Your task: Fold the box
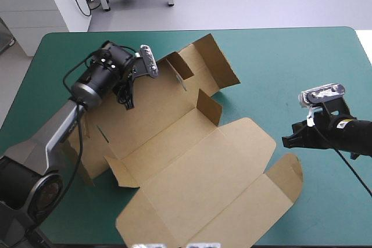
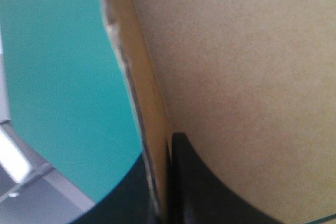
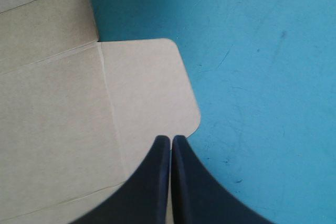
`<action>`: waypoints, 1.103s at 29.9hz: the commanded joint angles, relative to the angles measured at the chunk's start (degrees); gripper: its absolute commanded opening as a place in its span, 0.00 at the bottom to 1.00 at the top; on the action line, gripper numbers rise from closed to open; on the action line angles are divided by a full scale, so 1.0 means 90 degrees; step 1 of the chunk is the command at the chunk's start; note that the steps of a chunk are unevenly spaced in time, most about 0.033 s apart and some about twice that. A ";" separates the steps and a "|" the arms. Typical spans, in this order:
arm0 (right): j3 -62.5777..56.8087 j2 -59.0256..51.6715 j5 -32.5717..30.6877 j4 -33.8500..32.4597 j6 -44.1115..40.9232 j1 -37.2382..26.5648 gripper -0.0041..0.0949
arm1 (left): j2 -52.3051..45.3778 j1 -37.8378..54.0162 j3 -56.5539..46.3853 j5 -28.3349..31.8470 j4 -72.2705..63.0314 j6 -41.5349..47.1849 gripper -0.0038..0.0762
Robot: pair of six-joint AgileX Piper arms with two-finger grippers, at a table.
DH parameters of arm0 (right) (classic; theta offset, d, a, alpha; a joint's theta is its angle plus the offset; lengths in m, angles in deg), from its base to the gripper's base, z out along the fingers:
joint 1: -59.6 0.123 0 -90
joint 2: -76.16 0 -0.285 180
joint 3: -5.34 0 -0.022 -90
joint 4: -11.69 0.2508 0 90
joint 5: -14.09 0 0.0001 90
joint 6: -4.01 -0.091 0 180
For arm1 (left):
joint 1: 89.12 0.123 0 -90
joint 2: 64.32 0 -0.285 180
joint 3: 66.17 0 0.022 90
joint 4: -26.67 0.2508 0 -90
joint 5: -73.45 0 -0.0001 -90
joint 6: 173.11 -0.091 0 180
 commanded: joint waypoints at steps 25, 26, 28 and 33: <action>0.0129 -0.0095 0.0549 0.0074 -0.0309 -0.0055 0.04 | -0.0095 -0.2163 0.0184 0.2132 0.2562 0.1828 0.04; 0.0129 -0.0095 0.0581 0.0074 -0.0318 -0.0055 0.04 | -0.0107 -0.2224 0.0184 0.2114 0.2648 0.1828 0.04; 0.0129 -0.0095 0.0646 0.0074 -0.0374 -0.0055 0.04 | -0.0149 -0.2377 0.0170 0.2076 0.2763 0.1828 0.04; 0.0129 -0.0095 0.0724 -0.0046 -0.0544 -0.0055 0.04 | -0.0305 -0.2590 -0.0337 0.2077 0.3299 0.2162 0.04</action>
